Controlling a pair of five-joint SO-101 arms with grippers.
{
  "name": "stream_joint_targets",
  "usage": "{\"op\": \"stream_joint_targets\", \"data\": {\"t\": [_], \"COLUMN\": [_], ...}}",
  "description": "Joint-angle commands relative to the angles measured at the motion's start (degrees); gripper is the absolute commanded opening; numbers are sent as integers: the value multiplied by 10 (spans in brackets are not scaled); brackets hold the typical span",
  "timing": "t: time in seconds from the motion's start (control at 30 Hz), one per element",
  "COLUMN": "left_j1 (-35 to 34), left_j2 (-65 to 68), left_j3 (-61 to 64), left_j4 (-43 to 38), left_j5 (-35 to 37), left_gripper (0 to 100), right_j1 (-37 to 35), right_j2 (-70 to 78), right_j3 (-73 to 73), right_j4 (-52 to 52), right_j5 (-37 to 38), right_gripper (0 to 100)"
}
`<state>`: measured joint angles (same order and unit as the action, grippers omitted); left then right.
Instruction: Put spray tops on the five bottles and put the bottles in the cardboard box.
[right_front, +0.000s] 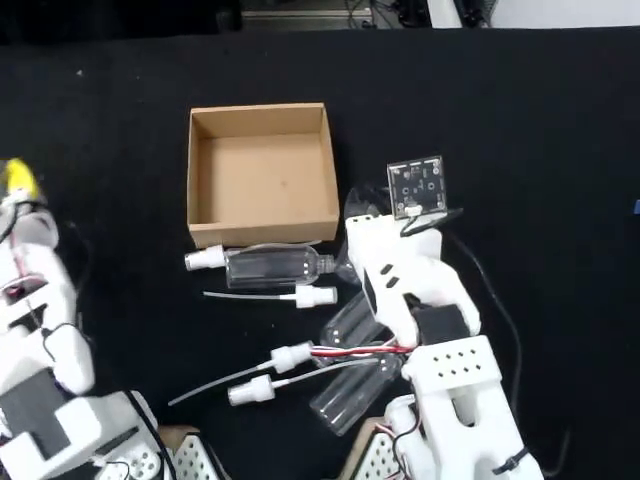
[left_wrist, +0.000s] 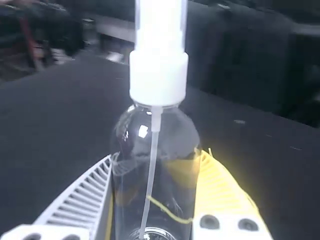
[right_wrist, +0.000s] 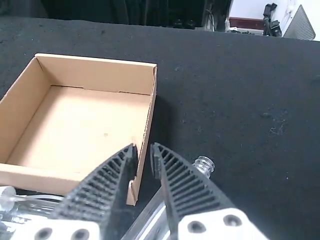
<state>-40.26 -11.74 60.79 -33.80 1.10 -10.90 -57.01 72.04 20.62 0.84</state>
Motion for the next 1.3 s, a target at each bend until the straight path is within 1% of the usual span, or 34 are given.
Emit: {"op": "stream_joint_targets", "data": {"t": [0.0,0.1,0.23,0.4,0.47,0.53,0.63,0.77,0.87,0.97,1.07,1.17,1.27], "left_j1": [-73,-105,-117,-109,-87,-58,7,121,211,284,340,371,385], "left_j2": [34,72,126,145,130,106,55,-19,-49,-41,11,97,183], "left_j3": [-5,0,-1,-10,-24,-37,-60,-94,-112,-129,-166,-218,-254], "left_j4": [-85,-148,-196,-210,-200,-173,-105,-7,33,33,7,-38,-93], "left_j5": [-4,-4,-4,-4,-3,1,1,1,1,1,1,-3,-4], "left_gripper": [29,29,29,29,29,29,29,29,29,29,29,29,32], "right_j1": [11,11,11,11,11,11,12,12,12,12,12,12,13], "right_j2": [-22,-22,-22,-22,-22,-22,-22,-22,-22,-22,-22,-22,-22], "right_j3": [-1,-1,-1,-1,-1,-1,0,0,0,0,0,0,0], "right_j4": [-18,-18,-17,-17,-17,-17,-18,-18,-18,-18,-18,-18,-18], "right_j5": [2,2,2,2,2,2,2,2,2,2,2,2,2], "right_gripper": [36,36,36,36,36,36,36,36,36,36,36,36,36]}}
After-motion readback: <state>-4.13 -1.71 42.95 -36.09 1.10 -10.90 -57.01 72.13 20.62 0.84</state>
